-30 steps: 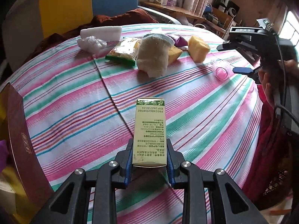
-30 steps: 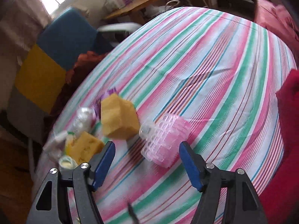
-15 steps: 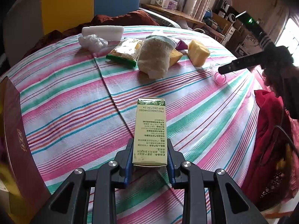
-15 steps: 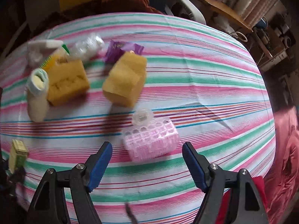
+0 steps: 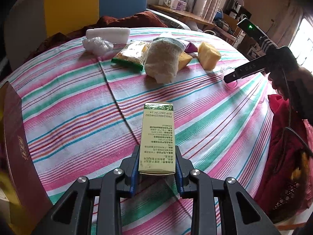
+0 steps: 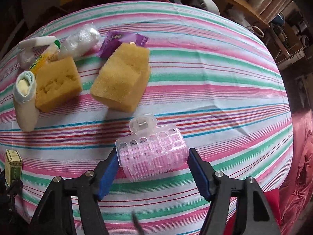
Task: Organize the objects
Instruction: 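Hold the green box in the left gripper while the right gripper grasps the pink hair roller, then carry the green box and pink roller to the gold tray and release both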
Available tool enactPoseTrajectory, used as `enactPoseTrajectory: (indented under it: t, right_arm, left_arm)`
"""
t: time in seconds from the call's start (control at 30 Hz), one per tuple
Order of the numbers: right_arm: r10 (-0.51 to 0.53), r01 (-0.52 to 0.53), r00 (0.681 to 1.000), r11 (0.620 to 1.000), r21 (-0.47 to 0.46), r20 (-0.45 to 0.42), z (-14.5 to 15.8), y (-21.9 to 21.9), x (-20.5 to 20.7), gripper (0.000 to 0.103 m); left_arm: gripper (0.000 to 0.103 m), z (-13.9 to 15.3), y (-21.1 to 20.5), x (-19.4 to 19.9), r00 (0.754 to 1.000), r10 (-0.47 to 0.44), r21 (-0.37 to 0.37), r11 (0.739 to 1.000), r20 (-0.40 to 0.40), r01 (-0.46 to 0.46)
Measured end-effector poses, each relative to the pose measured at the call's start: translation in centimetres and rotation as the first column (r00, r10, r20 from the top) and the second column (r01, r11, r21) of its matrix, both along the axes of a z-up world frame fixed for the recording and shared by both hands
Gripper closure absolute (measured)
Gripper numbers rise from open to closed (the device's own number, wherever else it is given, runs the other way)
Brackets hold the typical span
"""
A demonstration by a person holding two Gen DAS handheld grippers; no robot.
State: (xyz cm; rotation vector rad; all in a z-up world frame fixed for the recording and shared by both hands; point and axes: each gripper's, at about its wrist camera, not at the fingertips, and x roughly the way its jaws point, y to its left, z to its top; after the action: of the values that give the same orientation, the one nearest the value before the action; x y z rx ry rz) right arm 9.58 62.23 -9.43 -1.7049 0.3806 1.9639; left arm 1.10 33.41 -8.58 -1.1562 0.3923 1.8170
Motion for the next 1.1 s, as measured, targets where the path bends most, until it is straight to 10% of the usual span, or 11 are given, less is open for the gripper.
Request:
enactPoseTrajectory:
  t: [0.73,1.1]
  right_arm:
    - [0.208,-0.234,0.931,0.971,-0.053,-0.299,6.0,-15.9,-3.7,0.033]
    - [0.354,-0.431,0.829,0.897,-0.093,-0.434,8.4,-26.8,-9.2,0.033]
  left_arm:
    - [0.073,4.9,-6.4,0.6,0.993,0.110,0.118,0.988,-0.051,-0.103]
    - [0.073,9.3,-18.3,-2.0,0.914,0.393,0.230,0.903,-0.098,-0.363]
